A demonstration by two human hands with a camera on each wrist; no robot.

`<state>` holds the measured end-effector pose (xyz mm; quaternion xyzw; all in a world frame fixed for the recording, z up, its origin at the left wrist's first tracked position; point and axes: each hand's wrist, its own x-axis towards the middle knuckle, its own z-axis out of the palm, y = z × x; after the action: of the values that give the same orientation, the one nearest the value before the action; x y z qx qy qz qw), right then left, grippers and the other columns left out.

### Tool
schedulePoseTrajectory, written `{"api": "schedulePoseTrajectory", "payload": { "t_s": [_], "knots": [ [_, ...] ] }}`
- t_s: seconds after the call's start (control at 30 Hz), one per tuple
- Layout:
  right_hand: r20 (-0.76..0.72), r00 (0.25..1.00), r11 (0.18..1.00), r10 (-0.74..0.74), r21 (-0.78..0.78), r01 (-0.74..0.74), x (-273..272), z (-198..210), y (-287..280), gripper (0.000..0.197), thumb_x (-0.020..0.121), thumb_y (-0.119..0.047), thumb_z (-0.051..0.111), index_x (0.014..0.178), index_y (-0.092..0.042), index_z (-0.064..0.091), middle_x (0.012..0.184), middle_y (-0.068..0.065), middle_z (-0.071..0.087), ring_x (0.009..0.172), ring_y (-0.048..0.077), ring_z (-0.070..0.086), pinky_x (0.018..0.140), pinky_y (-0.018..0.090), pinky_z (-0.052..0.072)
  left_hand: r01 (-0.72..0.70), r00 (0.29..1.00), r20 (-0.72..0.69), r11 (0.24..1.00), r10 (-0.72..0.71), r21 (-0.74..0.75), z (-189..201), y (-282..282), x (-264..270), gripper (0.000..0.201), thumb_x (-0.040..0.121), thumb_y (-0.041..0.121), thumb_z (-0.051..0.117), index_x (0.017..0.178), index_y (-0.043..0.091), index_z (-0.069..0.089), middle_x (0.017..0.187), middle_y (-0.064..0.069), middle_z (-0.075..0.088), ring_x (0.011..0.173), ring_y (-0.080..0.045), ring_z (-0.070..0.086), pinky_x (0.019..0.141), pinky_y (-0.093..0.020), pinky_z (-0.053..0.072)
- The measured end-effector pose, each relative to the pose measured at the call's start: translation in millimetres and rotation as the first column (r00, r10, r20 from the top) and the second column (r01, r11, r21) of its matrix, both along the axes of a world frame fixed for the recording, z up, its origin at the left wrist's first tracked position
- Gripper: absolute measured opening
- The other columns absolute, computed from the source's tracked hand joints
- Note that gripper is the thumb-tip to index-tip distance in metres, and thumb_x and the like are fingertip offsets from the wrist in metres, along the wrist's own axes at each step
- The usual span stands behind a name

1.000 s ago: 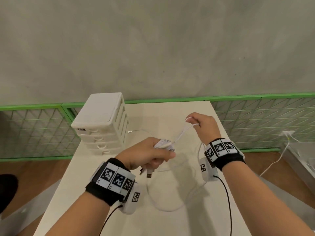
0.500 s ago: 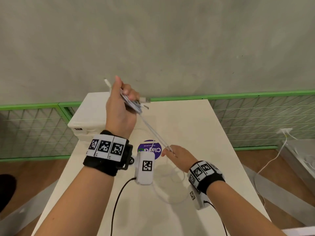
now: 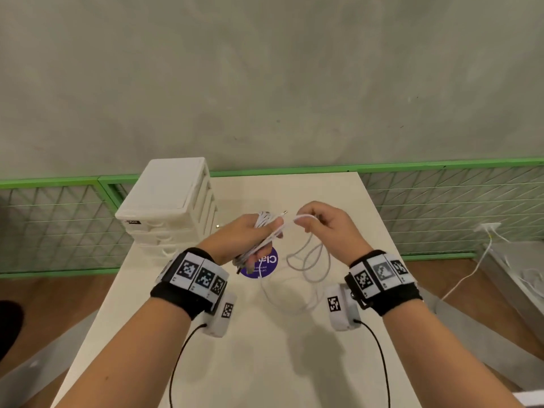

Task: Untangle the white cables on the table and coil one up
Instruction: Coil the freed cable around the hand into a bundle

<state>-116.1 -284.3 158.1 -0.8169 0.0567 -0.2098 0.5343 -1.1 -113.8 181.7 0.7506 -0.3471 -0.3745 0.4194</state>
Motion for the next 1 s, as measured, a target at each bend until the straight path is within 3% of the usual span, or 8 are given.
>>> {"api": "schedulePoseTrajectory", "payload": {
  "t_s": [0.07, 0.23, 0.37, 0.53, 0.63, 0.73, 0.87, 1.0],
  "knots": [
    [-0.039, 0.999, 0.995, -0.011, -0.101, 0.007, 0.1, -9.6, -15.6, 0.015, 0.085, -0.02, 0.067, 0.074, -0.03, 0.066, 0.084, -0.006, 0.061, 0.08, 0.01, 0.055, 0.076, 0.02, 0.041, 0.045, 0.99, -0.133, 0.996, -0.055, -0.076, 7.9, 4.3, -5.0, 0.046, 0.091, 0.052, 0.055, 0.086, 0.007, 0.058, 0.044, 0.0, 0.04, 0.033, -0.013, 0.031, 0.039, -0.02, 0.028],
    [-0.113, 0.987, 0.918, -0.11, -0.391, 0.058, -2.2, -33.5, -41.9, 0.029, 0.087, -0.047, 0.053, 0.075, -0.026, 0.069, 0.092, -0.012, 0.057, 0.091, 0.003, 0.051, 0.085, 0.022, 0.037, -0.039, 0.997, -0.067, 0.993, 0.032, -0.11, 31.5, 6.5, -9.2, 0.019, 0.091, 0.016, 0.063, 0.075, 0.011, 0.054, 0.044, 0.002, 0.034, 0.033, -0.011, 0.022, 0.033, -0.014, 0.022],
    [-0.232, 0.959, 0.95, -0.162, -0.3, 0.088, -8.3, -42.8, -47.9, 0.026, 0.093, -0.048, 0.043, 0.079, -0.039, 0.063, 0.096, -0.011, 0.06, 0.085, 0.008, 0.059, 0.073, 0.022, 0.039, -0.14, 0.99, -0.052, 0.963, 0.131, -0.229, 44.3, 15.9, -1.0, 0.019, 0.092, 0.013, 0.059, 0.075, 0.007, 0.056, 0.042, 0.003, 0.032, 0.032, -0.011, 0.02, 0.032, -0.015, 0.02],
    [-0.263, 0.952, 0.985, -0.159, 0.018, 0.17, -17.6, -49.1, -47.4, 0.021, 0.093, -0.042, 0.049, 0.087, -0.036, 0.068, 0.095, -0.004, 0.067, 0.066, 0.018, 0.064, 0.055, 0.025, 0.044, -0.254, 0.965, -0.014, 0.919, 0.262, -0.301, 56.3, 31.1, 8.5, 0.019, 0.093, 0.01, 0.056, 0.076, 0.002, 0.058, 0.042, 0.0, 0.031, 0.031, -0.013, 0.022, 0.033, -0.016, 0.022],
    [-0.297, 0.94, 0.976, -0.171, 0.078, 0.202, -18.3, -50.6, -48.7, 0.015, 0.092, -0.036, 0.055, 0.091, -0.03, 0.068, 0.089, -0.001, 0.063, 0.063, 0.017, 0.062, 0.057, 0.028, 0.046, -0.313, 0.946, -0.026, 0.894, 0.322, -0.321, 58.1, 35.0, 8.2, 0.019, 0.093, 0.01, 0.056, 0.076, 0.0, 0.058, 0.042, 0.0, 0.031, 0.031, -0.013, 0.022, 0.034, -0.018, 0.022],
    [-0.241, 0.909, 0.933, -0.341, 0.033, 0.358, -14.7, -46.8, -54.5, 0.006, 0.087, -0.027, 0.064, 0.082, -0.027, 0.067, 0.084, 0.003, 0.062, 0.063, 0.02, 0.063, 0.067, 0.033, 0.05, -0.361, 0.93, -0.057, 0.869, 0.364, -0.34, 56.2, 35.9, 6.2, 0.02, 0.092, 0.009, 0.055, 0.075, 0.001, 0.057, 0.041, 0.0, 0.03, 0.03, -0.014, 0.021, 0.034, -0.018, 0.02],
    [-0.171, 0.896, 0.911, -0.409, -0.135, 0.39, -9.1, -33.5, -52.0, 0.006, 0.084, -0.018, 0.068, 0.089, -0.019, 0.07, 0.095, 0.001, 0.057, 0.077, 0.006, 0.053, 0.068, 0.002, 0.037, -0.446, 0.894, -0.128, 0.818, 0.43, -0.364, 51.4, 37.4, 9.3, 0.02, 0.092, 0.011, 0.055, 0.075, 0.001, 0.058, 0.041, 0.001, 0.03, 0.031, -0.014, 0.021, 0.036, -0.02, 0.02],
    [-0.112, 0.898, 0.897, -0.426, -0.182, 0.403, -4.0, -24.9, -45.5, 0.019, 0.08, -0.006, 0.066, 0.094, -0.017, 0.069, 0.101, 0.001, 0.048, 0.08, 0.007, 0.05, 0.075, 0.005, 0.038, -0.5, 0.862, -0.136, 0.775, 0.488, -0.387, 50.3, 41.8, 11.3, 0.02, 0.092, 0.011, 0.056, 0.074, 0.002, 0.058, 0.039, 0.002, 0.031, 0.031, -0.013, 0.023, 0.037, -0.019, 0.022]
  ]
}}
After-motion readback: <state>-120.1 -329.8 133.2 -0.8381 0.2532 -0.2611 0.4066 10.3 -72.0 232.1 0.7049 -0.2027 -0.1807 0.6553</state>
